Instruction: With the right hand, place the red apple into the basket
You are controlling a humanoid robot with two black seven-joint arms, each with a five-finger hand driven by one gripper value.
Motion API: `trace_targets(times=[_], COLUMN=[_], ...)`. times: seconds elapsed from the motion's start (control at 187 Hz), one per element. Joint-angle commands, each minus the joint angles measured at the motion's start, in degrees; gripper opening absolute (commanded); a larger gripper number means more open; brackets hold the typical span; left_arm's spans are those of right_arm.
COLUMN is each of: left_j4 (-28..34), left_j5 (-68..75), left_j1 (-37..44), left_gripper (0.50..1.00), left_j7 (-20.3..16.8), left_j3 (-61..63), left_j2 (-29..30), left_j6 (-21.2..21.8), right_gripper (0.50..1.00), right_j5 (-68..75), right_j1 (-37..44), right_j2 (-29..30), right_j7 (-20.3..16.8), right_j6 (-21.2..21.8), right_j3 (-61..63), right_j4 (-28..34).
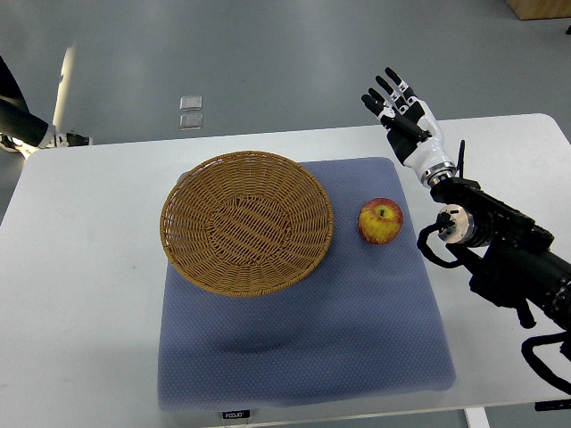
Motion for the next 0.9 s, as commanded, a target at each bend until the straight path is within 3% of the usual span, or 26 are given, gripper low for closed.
trace_targets(times=[0.0, 0.894], left_j4=[0.1, 0.0], left_j5=[-0.1, -0.1], left_j1=[0.0, 0.1], left_gripper=[1.0, 1.0], left_j7=[0.0, 0.0], left_j3=[0.0, 0.0], left_j2=[0.0, 0.0], left_j6=[0.0, 0.0], right_gripper=[0.921, 0.921], right_j5=[0.0, 0.0], right_j1=[0.0, 0.1], right_j2=[0.0, -0.4], right_j7=[0.0, 0.0], right_j6=[0.0, -0.7], right_j3=[0.0, -0.2], right_j4=[0.0, -0.1])
